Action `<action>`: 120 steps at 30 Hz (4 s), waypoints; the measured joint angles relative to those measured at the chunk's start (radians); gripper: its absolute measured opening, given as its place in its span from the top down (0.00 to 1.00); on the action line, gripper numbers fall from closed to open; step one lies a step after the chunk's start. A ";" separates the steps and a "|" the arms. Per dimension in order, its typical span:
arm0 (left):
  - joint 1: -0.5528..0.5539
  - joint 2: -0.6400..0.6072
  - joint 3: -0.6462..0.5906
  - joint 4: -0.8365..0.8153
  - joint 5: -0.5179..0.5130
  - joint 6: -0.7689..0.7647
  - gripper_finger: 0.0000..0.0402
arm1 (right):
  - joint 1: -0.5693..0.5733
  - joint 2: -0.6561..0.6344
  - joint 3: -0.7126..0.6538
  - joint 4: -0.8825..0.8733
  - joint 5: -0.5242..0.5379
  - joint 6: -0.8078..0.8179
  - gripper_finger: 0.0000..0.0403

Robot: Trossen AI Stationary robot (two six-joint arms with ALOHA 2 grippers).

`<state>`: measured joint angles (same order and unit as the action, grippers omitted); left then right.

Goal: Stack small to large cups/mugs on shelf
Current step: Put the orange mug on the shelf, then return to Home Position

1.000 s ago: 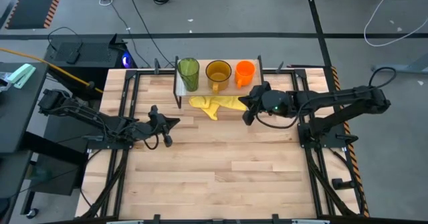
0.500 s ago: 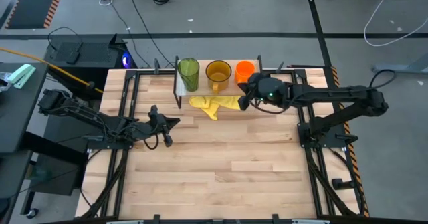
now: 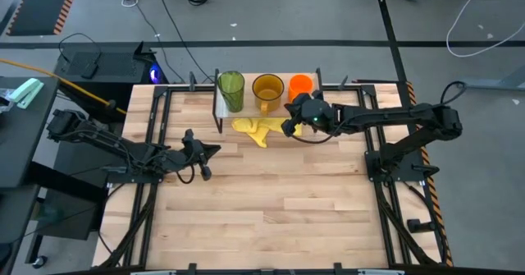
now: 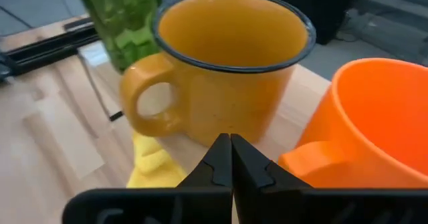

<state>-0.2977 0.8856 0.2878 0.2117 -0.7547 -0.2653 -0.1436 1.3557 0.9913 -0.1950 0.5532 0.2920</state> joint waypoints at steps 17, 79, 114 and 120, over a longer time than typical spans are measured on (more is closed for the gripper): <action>0.000 0.000 0.000 0.000 0.000 -0.004 0.92 | 0.005 0.005 0.000 -0.029 0.138 0.023 1.00; 0.000 0.000 0.001 -0.001 0.000 -0.001 0.93 | 0.040 0.003 0.000 -0.109 0.238 0.103 1.00; -0.001 0.000 0.001 -0.005 0.000 -0.038 0.94 | 0.536 -0.339 0.060 -0.540 0.333 0.320 0.98; -0.001 0.000 0.001 -0.005 0.000 -0.038 0.93 | 0.635 -0.338 0.021 -0.542 0.337 0.376 0.97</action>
<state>-0.2989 0.8853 0.2886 0.2070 -0.7543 -0.3035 0.4913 1.0174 1.0125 -0.7367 0.8899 0.6680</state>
